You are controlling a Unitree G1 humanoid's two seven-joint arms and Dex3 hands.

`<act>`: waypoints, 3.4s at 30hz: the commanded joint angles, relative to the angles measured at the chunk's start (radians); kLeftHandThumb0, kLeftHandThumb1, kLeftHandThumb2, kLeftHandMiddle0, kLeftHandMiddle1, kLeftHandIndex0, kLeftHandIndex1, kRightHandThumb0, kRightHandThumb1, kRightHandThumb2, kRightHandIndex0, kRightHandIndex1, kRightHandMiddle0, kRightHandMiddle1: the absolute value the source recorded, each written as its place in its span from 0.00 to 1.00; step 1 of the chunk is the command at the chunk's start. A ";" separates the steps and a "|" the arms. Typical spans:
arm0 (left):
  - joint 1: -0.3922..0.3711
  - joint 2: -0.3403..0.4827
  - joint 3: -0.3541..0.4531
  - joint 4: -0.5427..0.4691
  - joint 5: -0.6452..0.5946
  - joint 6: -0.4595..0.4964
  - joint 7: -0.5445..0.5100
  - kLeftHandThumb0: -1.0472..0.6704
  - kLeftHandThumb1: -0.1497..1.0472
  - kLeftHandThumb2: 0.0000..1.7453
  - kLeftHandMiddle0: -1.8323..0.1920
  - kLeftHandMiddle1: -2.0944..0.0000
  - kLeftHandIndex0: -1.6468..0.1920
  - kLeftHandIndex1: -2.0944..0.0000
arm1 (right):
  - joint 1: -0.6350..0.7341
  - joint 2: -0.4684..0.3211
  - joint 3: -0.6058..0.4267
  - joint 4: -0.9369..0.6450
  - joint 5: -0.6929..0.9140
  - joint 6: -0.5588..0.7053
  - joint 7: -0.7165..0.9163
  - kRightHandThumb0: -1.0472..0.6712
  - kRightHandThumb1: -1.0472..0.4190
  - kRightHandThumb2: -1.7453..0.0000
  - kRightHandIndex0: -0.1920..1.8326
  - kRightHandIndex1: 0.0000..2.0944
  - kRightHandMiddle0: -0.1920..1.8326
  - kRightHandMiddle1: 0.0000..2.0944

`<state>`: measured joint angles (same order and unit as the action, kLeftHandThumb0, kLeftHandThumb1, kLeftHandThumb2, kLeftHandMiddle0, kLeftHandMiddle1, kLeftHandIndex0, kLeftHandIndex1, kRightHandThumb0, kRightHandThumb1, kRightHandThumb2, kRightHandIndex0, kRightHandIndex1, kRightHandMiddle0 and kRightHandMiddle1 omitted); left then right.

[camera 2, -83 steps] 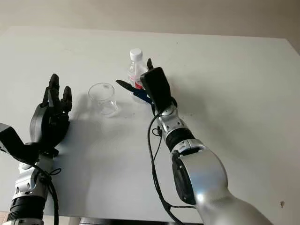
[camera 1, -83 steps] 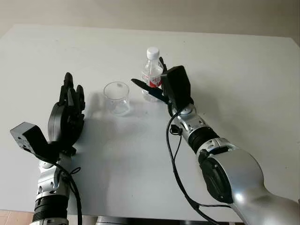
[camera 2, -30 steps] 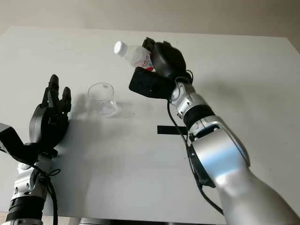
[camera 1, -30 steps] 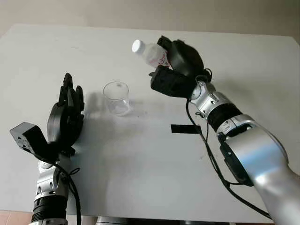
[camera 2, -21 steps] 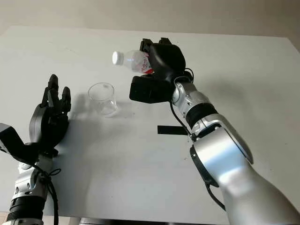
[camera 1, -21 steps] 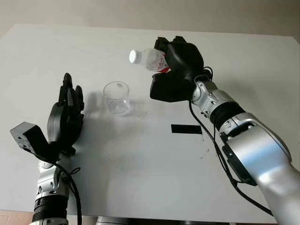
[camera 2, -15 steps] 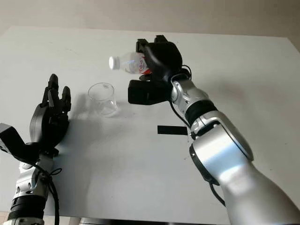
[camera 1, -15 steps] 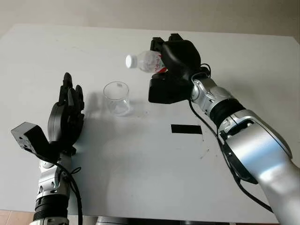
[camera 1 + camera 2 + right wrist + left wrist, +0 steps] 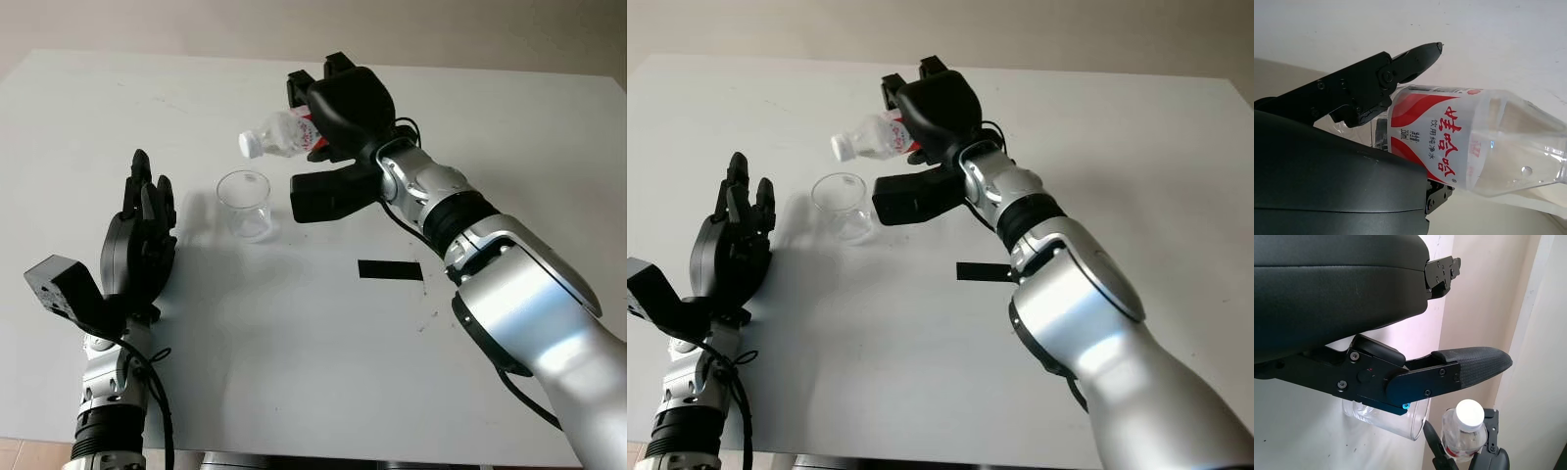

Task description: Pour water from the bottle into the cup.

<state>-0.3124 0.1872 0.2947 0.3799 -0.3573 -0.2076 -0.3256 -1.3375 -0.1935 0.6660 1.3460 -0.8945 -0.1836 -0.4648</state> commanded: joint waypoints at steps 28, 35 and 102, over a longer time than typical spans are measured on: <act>0.027 -0.027 -0.006 0.024 0.003 0.007 0.006 0.11 1.00 0.36 1.00 1.00 1.00 1.00 | -0.081 -0.020 0.162 0.011 -0.146 0.017 -0.135 0.42 0.03 0.97 0.63 1.00 0.25 1.00; 0.024 -0.028 -0.005 0.033 0.000 -0.001 0.000 0.11 1.00 0.35 1.00 1.00 1.00 1.00 | -0.082 -0.023 0.169 0.012 -0.153 0.016 -0.158 0.42 0.02 0.97 0.63 1.00 0.29 1.00; 0.077 -0.040 -0.029 -0.052 0.017 0.045 0.022 0.10 1.00 0.37 1.00 1.00 1.00 1.00 | 0.970 -0.068 -0.733 -1.185 1.047 0.465 0.808 0.44 0.00 0.86 0.66 1.00 0.46 1.00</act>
<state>-0.2680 0.1557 0.2654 0.3229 -0.3380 -0.1745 -0.3071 -0.3499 -0.2701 -0.0694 0.1592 0.1404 0.2773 0.3359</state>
